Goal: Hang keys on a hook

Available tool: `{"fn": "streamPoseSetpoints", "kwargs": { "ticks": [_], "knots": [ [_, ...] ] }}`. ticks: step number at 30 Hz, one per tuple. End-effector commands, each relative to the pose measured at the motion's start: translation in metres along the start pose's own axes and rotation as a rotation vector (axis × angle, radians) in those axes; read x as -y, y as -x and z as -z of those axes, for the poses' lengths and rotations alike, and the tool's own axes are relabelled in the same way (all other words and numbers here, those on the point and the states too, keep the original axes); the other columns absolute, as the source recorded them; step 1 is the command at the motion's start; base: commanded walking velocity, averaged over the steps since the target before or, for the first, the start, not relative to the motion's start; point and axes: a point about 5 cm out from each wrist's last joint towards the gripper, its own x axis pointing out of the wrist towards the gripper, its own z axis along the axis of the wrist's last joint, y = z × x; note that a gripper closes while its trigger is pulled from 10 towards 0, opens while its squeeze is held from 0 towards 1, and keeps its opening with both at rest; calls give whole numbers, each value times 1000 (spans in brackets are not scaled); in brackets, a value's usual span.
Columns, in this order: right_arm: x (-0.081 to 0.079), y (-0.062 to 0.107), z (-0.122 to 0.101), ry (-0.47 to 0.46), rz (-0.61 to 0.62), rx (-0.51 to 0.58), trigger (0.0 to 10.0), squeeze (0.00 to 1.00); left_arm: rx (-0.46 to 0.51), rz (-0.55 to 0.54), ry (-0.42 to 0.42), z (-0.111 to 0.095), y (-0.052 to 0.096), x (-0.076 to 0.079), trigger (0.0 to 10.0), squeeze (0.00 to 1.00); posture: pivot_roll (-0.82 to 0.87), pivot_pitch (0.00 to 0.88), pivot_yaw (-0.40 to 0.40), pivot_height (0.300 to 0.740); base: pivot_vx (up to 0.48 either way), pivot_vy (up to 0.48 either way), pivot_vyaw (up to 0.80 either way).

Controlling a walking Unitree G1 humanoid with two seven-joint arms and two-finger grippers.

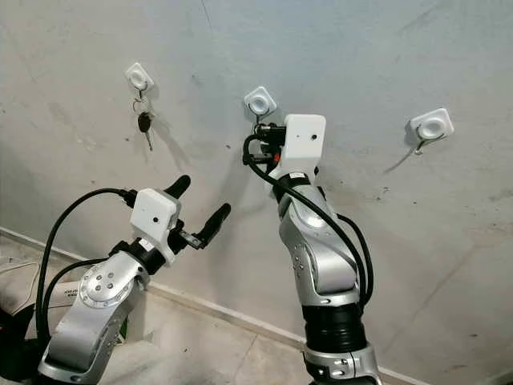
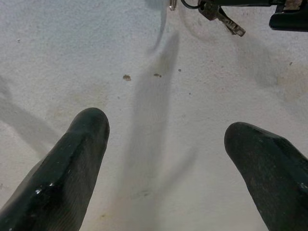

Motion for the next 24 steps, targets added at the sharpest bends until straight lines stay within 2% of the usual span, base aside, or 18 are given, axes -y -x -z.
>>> {"fn": "streamPoseSetpoints", "kwargs": {
  "ticks": [1, 15, 24],
  "knots": [
    [-2, -3, -4, 0, 3, 5, 10000, 0, 10, -10, -15, -3, -2, -2, 10000, 0, 78, 0, 21, 740, 0, 0, 0],
    [1, -9, -6, -3, 47, -4, 10000, 0, 13, -11, -13, -2, -3, 0, 10000, 0, 75, 0, 15, 740, 0, 0, 0],
    [0, -7, -10, -67, 14, 19, 10000, 0, 14, -12, -11, -1, -2, 1, 10000, 0, 71, 0, 11, 740, 0, 0, 0]
  ]
}}
